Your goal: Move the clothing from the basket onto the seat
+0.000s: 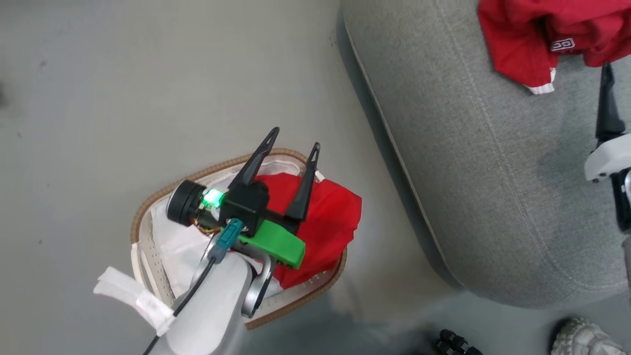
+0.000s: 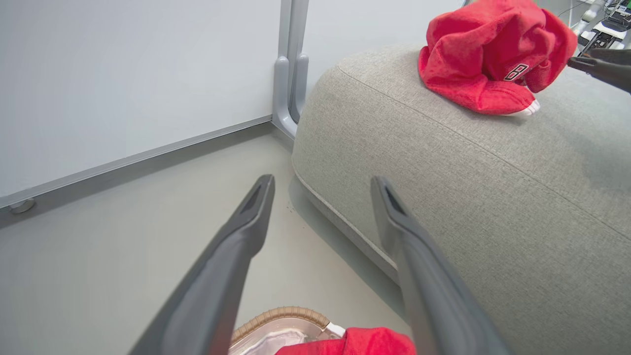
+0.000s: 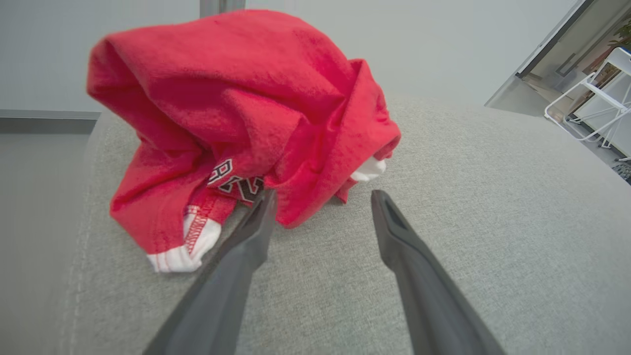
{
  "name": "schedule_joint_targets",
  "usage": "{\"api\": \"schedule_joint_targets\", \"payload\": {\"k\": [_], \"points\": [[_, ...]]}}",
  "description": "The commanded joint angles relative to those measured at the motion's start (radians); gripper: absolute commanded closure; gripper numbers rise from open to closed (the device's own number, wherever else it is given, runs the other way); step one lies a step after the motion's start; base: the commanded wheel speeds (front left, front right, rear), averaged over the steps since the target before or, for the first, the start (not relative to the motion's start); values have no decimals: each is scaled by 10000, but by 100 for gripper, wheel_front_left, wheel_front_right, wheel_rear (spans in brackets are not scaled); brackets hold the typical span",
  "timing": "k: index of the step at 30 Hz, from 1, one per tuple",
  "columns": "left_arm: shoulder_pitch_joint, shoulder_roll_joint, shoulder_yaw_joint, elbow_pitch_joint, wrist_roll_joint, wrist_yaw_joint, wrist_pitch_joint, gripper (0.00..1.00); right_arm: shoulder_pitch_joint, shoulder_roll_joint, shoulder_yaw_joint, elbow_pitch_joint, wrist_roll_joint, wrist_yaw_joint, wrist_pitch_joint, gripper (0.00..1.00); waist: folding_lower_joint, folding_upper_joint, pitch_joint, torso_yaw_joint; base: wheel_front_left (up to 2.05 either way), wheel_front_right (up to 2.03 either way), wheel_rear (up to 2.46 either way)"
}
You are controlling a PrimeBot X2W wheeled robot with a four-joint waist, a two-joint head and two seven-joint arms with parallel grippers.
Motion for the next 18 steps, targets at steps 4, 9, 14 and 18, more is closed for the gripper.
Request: {"api": "schedule_joint_targets", "payload": {"k": [4, 9, 14, 18], "points": [[624, 39, 550, -84, -64, 135, 6, 0, 812, 331, 451, -756, 247, -14, -44, 0, -1, 0, -1169, 159, 0, 0, 0], [1330, 41, 1306, -218, -195, 292, 4, 0, 1530, 692, 1057, -1815, 418, -14, -44, 0, -1, 0, -1974, 589, 0, 0, 0], [1954, 39, 2022, -298, -239, 423, 6, 0, 2009, 1088, 1390, -2274, 594, -14, -44, 0, -1, 0, -2639, 967, 0, 0, 0], [2414, 38, 2548, -288, -246, 497, 4, 0, 2361, 1324, 1656, -2295, 601, -14, -43, 0, -1, 0, -3106, 1228, 0, 0, 0]]}}
